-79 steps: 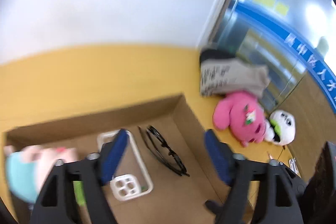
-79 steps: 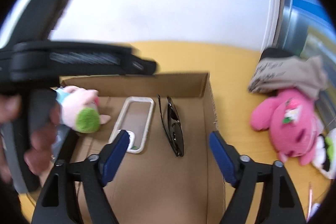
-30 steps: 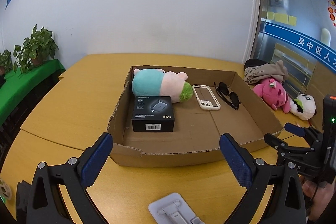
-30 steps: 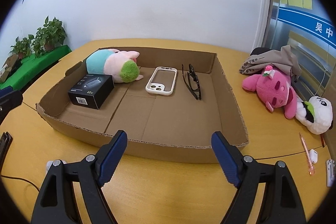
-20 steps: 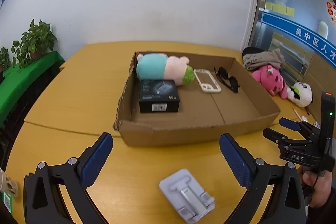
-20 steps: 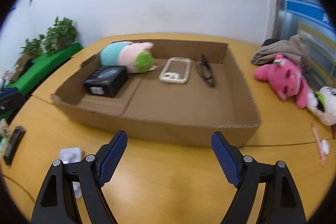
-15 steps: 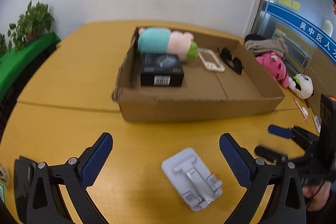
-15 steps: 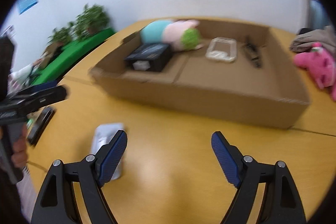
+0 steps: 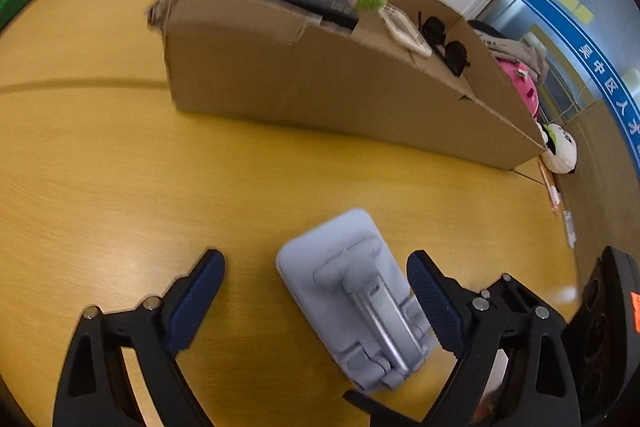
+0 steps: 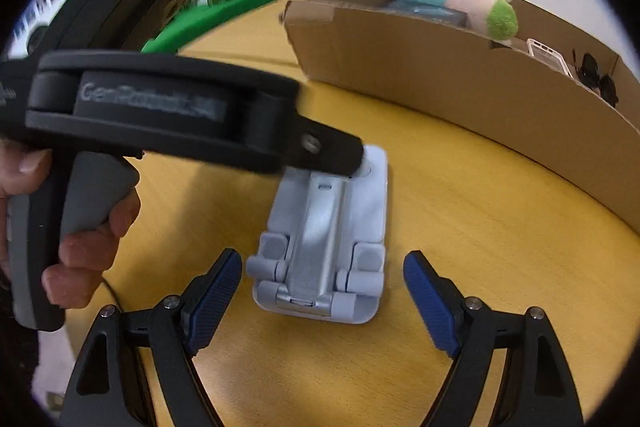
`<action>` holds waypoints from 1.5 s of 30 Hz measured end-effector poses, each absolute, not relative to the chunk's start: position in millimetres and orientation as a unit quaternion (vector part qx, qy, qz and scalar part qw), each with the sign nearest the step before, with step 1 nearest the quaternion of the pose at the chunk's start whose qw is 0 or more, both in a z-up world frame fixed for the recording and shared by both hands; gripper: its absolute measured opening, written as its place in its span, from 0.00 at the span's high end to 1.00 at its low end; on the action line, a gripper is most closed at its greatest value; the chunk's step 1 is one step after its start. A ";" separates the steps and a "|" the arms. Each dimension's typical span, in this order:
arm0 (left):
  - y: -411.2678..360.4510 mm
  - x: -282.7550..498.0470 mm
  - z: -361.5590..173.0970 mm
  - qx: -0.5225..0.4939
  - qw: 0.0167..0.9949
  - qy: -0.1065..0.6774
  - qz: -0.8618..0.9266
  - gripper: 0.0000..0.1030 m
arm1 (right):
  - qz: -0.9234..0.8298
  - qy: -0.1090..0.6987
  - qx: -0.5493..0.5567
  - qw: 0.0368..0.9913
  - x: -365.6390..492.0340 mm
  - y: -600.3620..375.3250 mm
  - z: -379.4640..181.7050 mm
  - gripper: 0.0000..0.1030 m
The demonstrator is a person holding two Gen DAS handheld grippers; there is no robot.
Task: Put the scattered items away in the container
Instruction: 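Close the right gripper on the white phone stand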
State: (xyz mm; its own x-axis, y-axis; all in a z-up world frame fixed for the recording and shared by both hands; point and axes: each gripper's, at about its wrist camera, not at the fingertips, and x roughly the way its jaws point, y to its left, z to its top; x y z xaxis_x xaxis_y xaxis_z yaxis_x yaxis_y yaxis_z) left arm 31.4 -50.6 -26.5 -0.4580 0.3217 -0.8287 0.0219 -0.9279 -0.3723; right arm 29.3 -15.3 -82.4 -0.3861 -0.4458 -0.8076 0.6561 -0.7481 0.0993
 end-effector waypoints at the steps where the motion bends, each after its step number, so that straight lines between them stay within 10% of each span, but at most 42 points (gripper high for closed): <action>1: -47.9 30.8 -25.7 -0.511 0.091 -0.162 0.839 0.14 | -0.826 0.131 0.435 0.333 31.9 -17.5 -83.6 0.19; 12: -44.8 38.8 -25.9 -0.498 0.107 -0.190 0.840 0.53 | -0.839 0.133 0.424 0.315 40.1 -8.8 -86.6 0.33; 16: -42.3 39.3 -18.5 -0.492 0.118 -0.200 0.839 0.91 | -0.847 0.125 0.416 0.307 41.5 1.4 -81.0 0.33; 29: -39.2 39.3 -20.3 -0.514 0.133 -0.252 0.809 0.91 | -0.834 0.047 0.446 0.320 32.7 26.5 -83.5 0.33; 34: -46.4 42.4 -24.6 -0.526 0.162 -0.316 0.773 0.59 | -0.827 0.013 0.455 0.329 22.5 26.4 -83.1 0.33; 36: -48.6 42.8 -28.0 -0.533 0.154 -0.330 0.764 0.51 | -0.831 0.003 0.455 0.321 20.6 31.3 -81.7 0.56; 39: -56.9 45.6 -26.4 -0.527 0.138 -0.344 0.765 0.32 | -0.827 0.000 0.461 0.322 14.4 35.4 -82.0 0.56; 45: -68.9 52.0 -31.4 -0.535 0.111 -0.336 0.767 0.28 | -0.830 0.036 0.460 0.313 16.5 25.3 -79.1 0.54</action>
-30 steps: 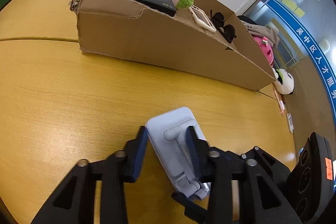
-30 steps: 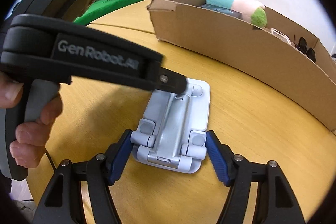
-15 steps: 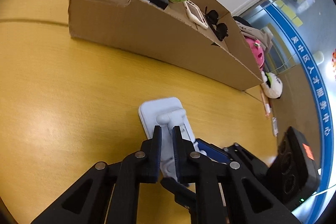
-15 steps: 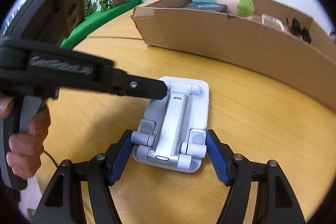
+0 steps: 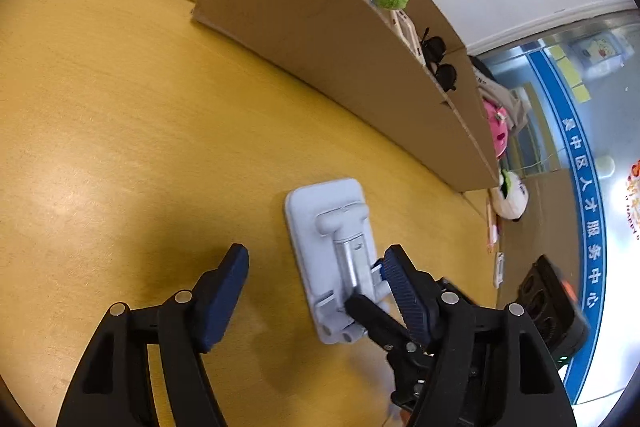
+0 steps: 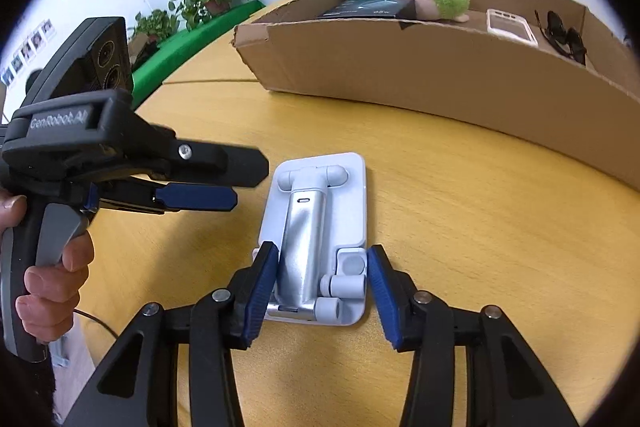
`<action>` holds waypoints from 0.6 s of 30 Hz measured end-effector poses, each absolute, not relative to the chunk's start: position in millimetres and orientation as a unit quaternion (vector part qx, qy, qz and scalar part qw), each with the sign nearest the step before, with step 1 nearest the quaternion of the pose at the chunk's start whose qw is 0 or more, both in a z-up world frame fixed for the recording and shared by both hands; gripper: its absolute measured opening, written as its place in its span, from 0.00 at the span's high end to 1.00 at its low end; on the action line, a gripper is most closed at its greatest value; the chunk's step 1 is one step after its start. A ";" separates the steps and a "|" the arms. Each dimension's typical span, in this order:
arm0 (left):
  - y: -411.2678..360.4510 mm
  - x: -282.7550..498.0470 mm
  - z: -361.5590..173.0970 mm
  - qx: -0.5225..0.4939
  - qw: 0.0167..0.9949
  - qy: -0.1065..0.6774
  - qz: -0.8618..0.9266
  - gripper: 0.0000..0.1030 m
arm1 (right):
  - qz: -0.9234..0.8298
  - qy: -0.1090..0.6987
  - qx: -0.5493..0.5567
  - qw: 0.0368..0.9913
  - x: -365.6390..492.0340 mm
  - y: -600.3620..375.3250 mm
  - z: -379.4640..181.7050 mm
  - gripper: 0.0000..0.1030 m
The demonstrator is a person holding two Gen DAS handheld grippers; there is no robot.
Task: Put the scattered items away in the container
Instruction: 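Close the right gripper on the white phone stand, then lift the phone stand with the right gripper and carry it over the box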
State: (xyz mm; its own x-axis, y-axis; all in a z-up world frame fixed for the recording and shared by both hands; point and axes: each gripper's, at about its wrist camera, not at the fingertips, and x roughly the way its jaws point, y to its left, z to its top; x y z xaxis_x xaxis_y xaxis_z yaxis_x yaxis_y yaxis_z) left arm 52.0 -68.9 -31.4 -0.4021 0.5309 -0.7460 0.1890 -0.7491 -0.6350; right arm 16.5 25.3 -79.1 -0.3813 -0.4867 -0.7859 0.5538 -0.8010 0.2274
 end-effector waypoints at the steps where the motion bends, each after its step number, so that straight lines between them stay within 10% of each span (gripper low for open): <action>1: -67.5 52.8 -31.4 -0.537 0.112 -0.330 0.768 0.28 | -0.831 0.049 0.457 0.313 17.8 21.2 -78.9 0.53; 5: -60.5 50.6 -33.2 -0.539 0.119 -0.327 0.767 0.33 | -0.830 0.070 0.450 0.322 21.7 13.7 -82.2 0.48; 13: -56.0 52.3 -44.3 -0.541 0.121 -0.329 0.764 0.79 | -0.827 0.012 0.462 0.319 12.3 37.3 -85.0 0.56; 18: -53.3 54.3 -49.4 -0.539 0.126 -0.338 0.761 0.85 | -0.825 -0.017 0.467 0.319 10.5 45.9 -85.4 0.56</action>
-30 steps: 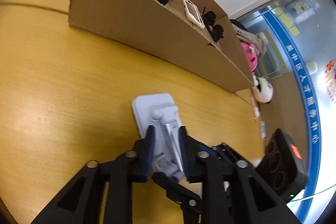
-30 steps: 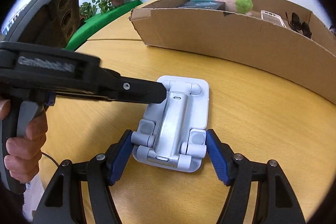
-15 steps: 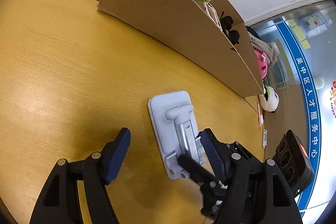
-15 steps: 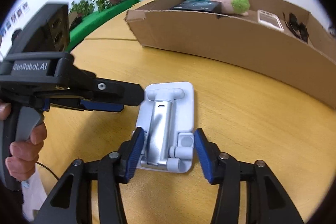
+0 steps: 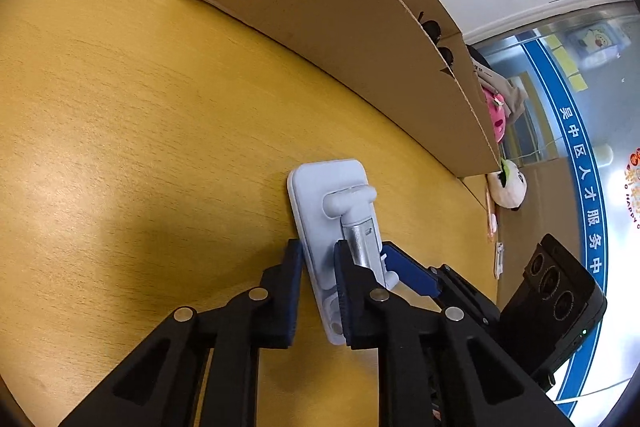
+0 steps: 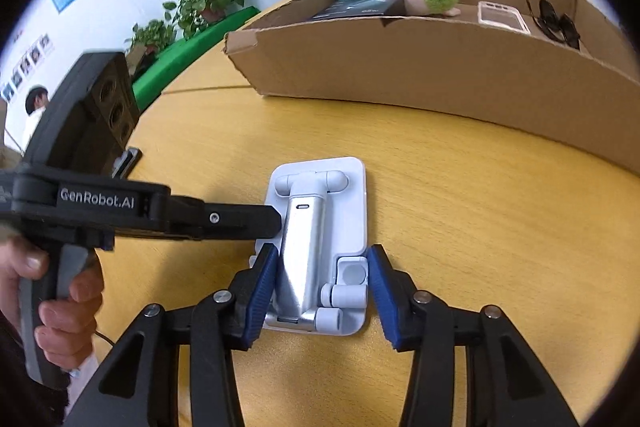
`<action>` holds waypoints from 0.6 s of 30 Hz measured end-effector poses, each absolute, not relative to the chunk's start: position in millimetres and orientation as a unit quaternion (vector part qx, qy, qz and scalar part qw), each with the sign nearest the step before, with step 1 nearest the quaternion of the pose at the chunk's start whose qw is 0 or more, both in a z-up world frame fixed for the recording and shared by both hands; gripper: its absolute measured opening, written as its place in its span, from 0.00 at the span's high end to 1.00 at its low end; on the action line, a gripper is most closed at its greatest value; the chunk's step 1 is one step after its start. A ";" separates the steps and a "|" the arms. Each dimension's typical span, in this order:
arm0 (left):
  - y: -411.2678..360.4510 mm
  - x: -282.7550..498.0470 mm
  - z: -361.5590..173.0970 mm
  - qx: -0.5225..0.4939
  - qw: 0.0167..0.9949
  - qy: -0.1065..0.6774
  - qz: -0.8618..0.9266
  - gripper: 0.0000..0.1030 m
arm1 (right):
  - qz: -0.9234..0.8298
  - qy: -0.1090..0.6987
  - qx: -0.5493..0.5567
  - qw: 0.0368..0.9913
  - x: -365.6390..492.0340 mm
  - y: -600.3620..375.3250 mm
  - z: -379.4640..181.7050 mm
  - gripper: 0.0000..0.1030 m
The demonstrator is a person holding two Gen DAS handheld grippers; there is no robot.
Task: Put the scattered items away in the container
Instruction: 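Lift the phone stand with the right gripper and carry it over the box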
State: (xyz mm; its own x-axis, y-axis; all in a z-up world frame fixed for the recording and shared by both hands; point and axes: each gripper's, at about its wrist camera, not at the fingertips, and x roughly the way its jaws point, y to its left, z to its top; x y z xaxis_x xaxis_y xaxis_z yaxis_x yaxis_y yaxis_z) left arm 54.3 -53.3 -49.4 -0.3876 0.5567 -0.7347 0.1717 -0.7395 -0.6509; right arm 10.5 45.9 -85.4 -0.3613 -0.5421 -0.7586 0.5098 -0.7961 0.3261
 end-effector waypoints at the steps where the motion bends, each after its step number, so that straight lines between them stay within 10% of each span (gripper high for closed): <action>1: -52.4 54.4 -48.6 -0.538 0.127 -0.336 0.763 0.85 | -0.825 -0.022 0.467 0.319 10.5 47.2 -85.0 0.56; 18: -34.3 44.7 27.4 -0.479 0.157 -0.309 0.806 0.86 | -0.864 -0.034 0.391 0.314 10.5 68.5 -14.7 0.56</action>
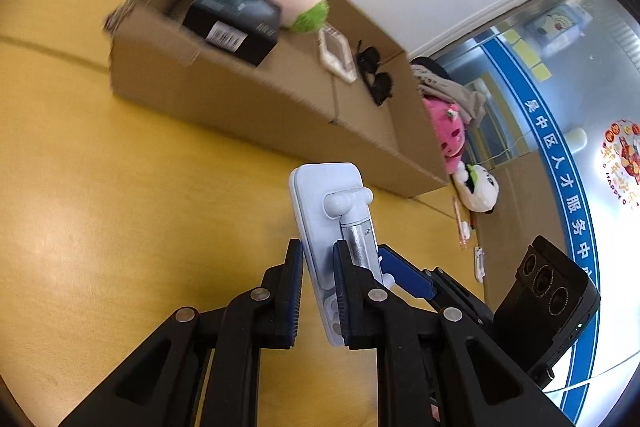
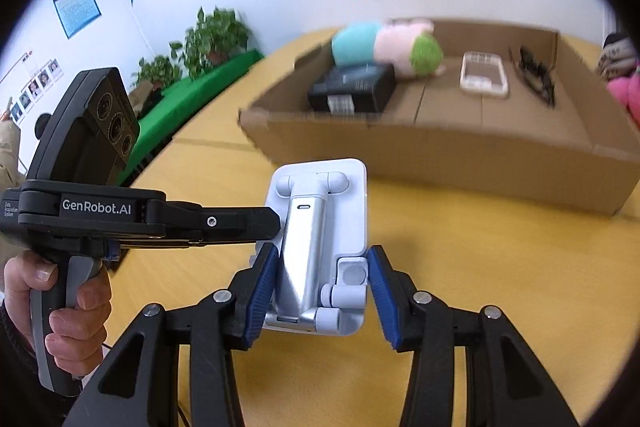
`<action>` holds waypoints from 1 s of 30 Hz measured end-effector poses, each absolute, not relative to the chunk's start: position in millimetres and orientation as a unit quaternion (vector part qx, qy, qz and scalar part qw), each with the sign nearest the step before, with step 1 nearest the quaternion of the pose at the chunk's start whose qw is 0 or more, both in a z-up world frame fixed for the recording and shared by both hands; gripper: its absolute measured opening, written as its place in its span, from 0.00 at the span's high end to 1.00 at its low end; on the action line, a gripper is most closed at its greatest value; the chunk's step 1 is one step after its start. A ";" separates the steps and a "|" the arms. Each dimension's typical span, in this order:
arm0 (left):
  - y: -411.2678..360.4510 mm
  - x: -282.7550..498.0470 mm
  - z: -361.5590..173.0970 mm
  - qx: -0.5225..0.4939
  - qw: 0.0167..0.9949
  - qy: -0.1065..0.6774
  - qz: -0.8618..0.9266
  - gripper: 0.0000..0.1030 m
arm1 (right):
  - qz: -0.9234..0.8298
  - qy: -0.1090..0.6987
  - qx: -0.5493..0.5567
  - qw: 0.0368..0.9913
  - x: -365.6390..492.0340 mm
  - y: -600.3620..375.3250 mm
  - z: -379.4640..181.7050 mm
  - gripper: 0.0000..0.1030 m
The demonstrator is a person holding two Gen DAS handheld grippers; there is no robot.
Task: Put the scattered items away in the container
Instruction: 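Lift the phone stand with the right gripper and carry it over the box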
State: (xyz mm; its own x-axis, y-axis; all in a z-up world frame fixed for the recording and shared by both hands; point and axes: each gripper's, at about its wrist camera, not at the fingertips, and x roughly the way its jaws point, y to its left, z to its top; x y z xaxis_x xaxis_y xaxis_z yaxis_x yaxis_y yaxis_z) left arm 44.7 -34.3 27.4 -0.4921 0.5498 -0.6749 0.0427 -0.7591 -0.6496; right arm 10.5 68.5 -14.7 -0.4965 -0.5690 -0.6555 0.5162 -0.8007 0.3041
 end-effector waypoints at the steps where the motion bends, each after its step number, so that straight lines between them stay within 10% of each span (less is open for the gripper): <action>1: -31.9 40.9 35.5 -0.473 0.161 -0.304 0.811 0.86 | -0.869 -0.034 0.383 0.312 7.8 70.3 -7.1 0.56; 17: -11.1 -124.3 104.4 -0.437 0.230 -0.253 0.832 0.86 | -0.901 -0.060 0.340 0.263 -122.0 88.1 59.4 0.56; 30: -23.0 -230.8 15.6 -0.535 0.197 -0.299 0.765 0.87 | -0.852 -0.121 0.461 0.216 -224.3 75.2 -23.1 0.57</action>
State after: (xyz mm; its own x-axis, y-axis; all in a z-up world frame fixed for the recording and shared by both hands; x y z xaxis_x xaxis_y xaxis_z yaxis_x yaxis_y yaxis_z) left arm -230.8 -23.0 15.6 -0.3502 0.6217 -0.7007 0.0190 -0.7431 -0.6689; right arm -224.3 75.2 -23.1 -0.4812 -0.4796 -0.7337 0.2565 -0.8774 0.4054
